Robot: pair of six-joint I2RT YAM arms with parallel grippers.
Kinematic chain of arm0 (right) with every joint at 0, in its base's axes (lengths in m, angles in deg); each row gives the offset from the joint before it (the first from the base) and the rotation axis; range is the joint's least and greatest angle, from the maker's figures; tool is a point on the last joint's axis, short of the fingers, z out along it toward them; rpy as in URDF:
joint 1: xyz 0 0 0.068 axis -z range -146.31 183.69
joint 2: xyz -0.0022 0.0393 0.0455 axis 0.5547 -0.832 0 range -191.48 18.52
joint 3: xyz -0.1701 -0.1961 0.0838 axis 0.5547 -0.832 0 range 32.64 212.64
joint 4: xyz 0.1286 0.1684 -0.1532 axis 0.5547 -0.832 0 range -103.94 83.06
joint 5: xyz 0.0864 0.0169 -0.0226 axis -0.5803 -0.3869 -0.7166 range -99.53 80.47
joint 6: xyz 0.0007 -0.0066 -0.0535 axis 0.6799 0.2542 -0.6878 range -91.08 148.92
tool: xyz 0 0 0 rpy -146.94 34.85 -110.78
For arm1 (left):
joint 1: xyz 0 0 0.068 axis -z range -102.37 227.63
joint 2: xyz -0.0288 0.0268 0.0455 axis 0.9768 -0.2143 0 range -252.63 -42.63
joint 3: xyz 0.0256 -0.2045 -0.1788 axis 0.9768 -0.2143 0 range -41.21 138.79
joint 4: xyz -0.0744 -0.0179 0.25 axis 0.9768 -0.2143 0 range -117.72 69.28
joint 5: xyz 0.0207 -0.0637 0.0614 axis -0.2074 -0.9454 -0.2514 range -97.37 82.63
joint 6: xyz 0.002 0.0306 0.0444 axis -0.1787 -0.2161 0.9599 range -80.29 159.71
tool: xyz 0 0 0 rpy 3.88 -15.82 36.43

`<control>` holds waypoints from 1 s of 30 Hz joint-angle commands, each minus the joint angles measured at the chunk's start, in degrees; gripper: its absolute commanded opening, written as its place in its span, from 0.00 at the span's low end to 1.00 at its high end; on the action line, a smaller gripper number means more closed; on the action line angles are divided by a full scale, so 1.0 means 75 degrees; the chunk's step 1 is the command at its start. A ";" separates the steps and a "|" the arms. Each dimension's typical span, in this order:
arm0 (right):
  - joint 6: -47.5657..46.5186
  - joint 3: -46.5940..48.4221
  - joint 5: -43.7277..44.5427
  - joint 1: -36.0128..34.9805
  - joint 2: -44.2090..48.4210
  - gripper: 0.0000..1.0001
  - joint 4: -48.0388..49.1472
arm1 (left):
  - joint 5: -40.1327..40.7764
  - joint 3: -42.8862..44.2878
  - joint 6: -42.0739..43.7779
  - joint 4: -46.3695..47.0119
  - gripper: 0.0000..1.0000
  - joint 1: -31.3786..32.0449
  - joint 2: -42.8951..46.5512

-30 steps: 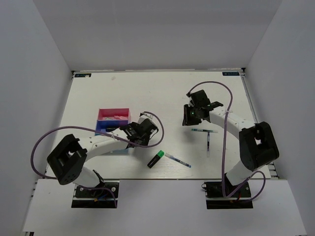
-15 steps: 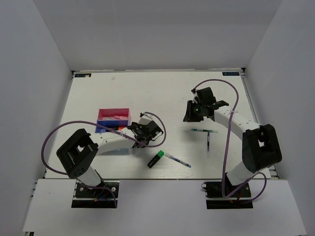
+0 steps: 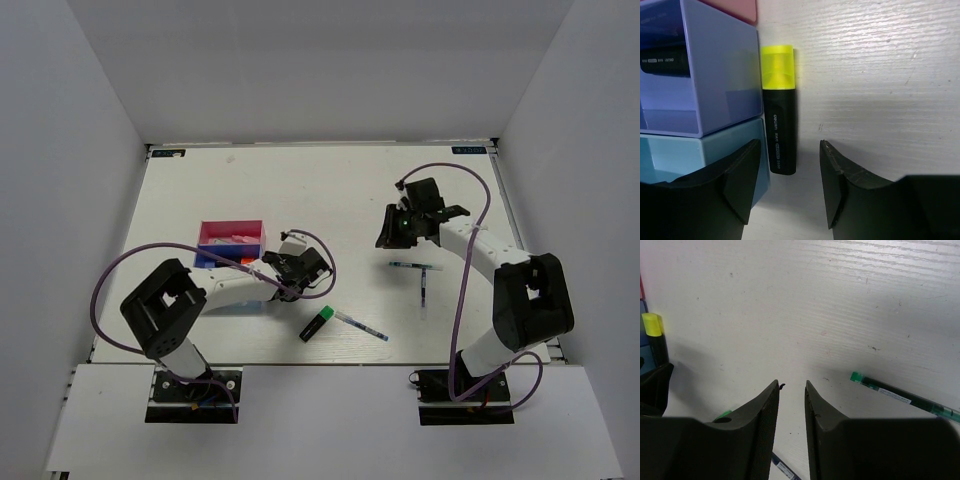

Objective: Sort the stationery into containers
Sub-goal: Grab a piece of stationery with the left arm

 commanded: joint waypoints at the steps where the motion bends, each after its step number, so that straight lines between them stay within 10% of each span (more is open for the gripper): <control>1: 0.0090 -0.0062 -0.0147 0.0101 0.0348 0.31 0.0230 | 0.0186 0.0088 -0.0352 -0.0157 0.61 -0.0108 -0.0026; 30: 0.0313 -0.0144 -0.0405 0.0558 0.0524 0.31 0.0324 | -0.1150 -0.0252 -0.0902 0.0393 0.60 0.0009 -0.0342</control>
